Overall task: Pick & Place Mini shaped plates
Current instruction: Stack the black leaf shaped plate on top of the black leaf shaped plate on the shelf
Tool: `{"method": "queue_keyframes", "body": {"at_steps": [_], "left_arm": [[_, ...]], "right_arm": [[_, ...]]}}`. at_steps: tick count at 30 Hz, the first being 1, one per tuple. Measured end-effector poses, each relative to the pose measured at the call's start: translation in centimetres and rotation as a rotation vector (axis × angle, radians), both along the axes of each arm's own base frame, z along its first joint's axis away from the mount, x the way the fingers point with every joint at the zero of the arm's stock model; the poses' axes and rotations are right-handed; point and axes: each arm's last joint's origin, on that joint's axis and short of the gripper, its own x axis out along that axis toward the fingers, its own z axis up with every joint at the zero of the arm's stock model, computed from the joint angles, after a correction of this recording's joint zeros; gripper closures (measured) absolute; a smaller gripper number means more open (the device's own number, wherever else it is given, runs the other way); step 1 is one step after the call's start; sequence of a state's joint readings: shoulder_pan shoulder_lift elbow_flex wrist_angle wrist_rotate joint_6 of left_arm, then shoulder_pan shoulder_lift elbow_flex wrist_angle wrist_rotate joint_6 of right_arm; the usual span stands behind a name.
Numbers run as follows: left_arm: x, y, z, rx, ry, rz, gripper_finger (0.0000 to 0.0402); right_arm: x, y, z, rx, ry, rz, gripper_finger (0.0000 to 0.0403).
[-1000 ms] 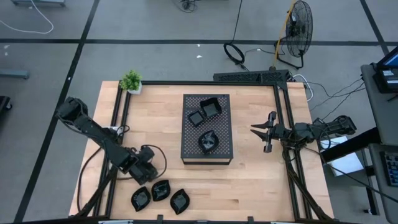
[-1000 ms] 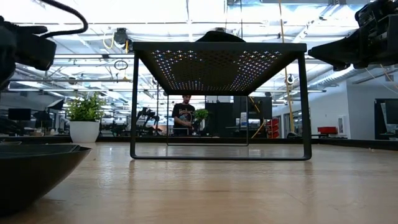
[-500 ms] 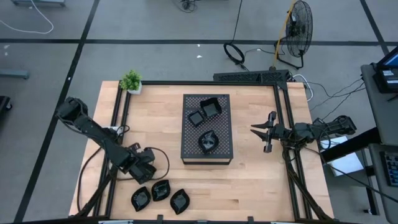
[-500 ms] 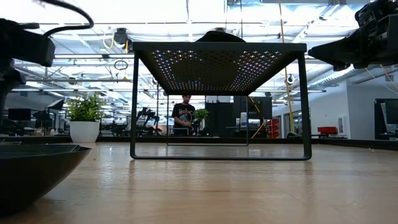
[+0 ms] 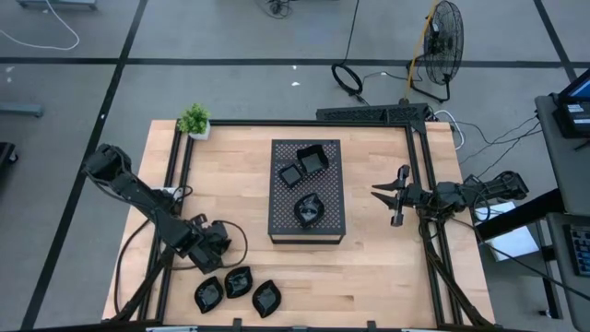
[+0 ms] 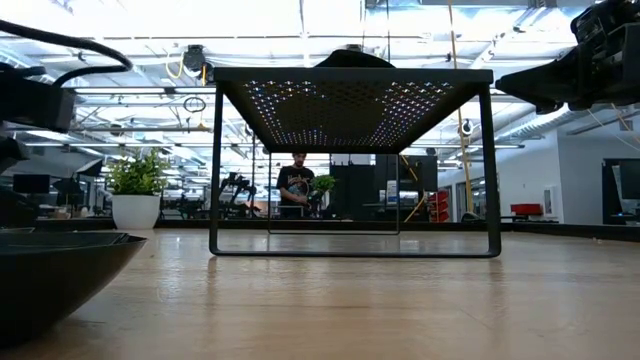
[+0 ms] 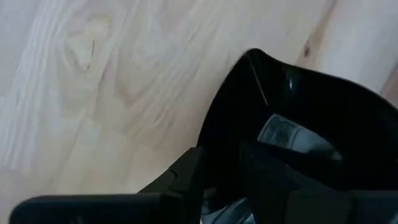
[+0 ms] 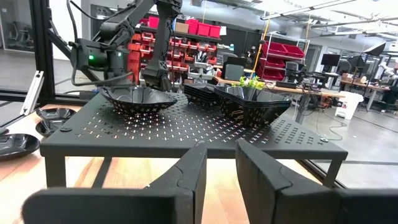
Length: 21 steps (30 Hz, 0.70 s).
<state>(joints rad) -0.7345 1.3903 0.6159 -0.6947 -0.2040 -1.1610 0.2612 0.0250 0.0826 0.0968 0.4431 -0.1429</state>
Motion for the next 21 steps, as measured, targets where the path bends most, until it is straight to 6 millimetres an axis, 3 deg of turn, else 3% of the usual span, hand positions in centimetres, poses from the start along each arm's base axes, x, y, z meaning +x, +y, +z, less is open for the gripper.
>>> {"method": "queue_keyframes", "body": {"at_steps": [4, 12, 16, 21], "left_arm": [[0.2, 0.0, 0.0, -0.016, -0.028, 0.078, 0.0295], [1.5, 1.2, 0.2, -0.030, -0.192, 0.504, 0.0295], [2.5, 1.7, 0.3, -0.078, -0.238, 0.580, 0.0295], [2.5, 2.5, 0.5, -0.111, -0.165, 0.615, 0.0295]], "right_arm": [[0.0, 0.0, 0.0, 0.000, 0.000, 0.000, 0.0330], [0.0, 0.0, 0.0, 0.000, 0.000, 0.000, 0.0330], [0.0, 0.0, 0.0, 0.000, 0.000, 0.000, 0.0330], [0.0, 0.0, 0.0, 0.000, 0.000, 0.000, 0.0330]]}}
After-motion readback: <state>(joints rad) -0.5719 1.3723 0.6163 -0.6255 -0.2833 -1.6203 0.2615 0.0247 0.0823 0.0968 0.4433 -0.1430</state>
